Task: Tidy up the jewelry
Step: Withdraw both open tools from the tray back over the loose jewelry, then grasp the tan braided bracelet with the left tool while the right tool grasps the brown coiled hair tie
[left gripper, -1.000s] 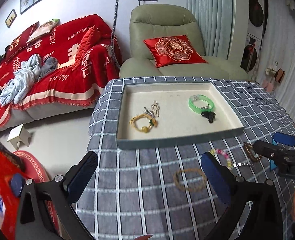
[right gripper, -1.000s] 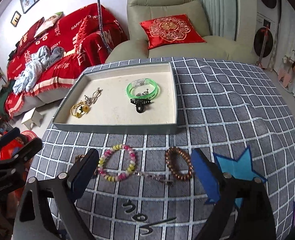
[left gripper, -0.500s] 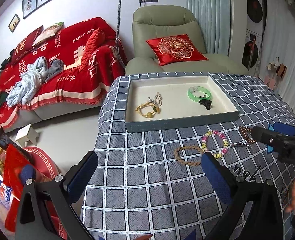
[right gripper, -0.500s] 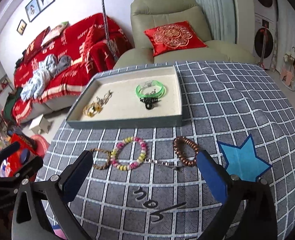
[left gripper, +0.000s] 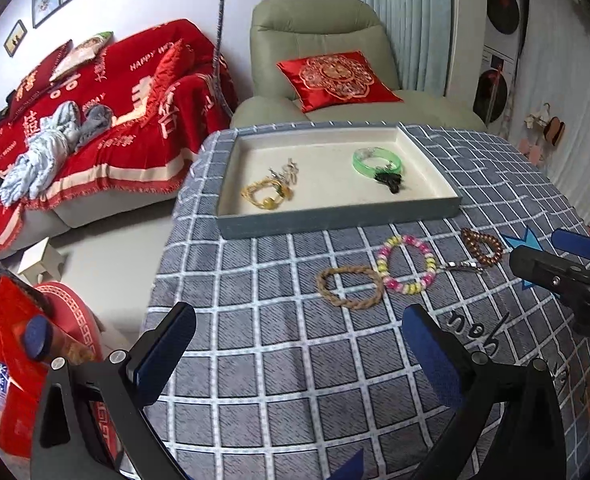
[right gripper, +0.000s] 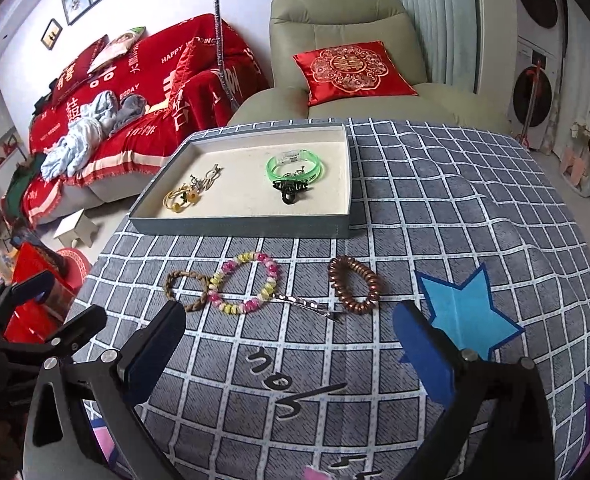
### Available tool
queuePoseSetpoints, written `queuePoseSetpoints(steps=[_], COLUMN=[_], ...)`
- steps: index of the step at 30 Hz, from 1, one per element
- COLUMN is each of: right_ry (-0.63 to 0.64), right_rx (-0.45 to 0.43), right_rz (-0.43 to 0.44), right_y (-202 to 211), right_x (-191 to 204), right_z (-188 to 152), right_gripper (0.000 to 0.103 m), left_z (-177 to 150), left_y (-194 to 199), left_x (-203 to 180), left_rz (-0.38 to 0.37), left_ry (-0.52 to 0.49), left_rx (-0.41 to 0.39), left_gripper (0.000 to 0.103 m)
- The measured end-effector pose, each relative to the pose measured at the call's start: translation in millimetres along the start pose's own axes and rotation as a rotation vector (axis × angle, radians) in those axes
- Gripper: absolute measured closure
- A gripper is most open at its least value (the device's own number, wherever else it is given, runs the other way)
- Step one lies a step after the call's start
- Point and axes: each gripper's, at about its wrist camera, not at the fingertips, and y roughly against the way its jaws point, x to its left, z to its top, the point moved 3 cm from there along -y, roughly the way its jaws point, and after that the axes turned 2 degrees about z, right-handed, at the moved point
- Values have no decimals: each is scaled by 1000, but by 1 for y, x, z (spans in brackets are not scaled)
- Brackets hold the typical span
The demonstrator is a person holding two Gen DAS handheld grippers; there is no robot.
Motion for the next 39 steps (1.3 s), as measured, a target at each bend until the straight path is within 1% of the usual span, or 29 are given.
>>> queuePoseSetpoints(steps=[5, 14, 23, 31, 35, 39], right_ry=[17, 22, 25, -7, -42, -66], right_rx=[0, -17, -31, -32, -18, 3], right_rz=[5, 10, 18, 4, 2, -20], right_y=[0, 0, -1, 5, 9, 12], right_x=[-2, -4, -5, -21, -37, -58], right_z=[-4, -6, -7, -11, -21, -33], right_gripper=[0, 0, 0, 0, 0, 0], left_z=[-2, -6, -4, -8, -13, -18], left_y=[-2, -8, -4, -14, -21, -31], left_x=[-7, -3, -6, -13, -12, -10], left_rz=[3, 7, 20, -4, -23, -48], left_ry=[-15, 8, -8, -19, -25, -18], left_rx=[8, 36, 25, 42, 54, 75], left_gripper=[0, 0, 0, 0, 0, 0])
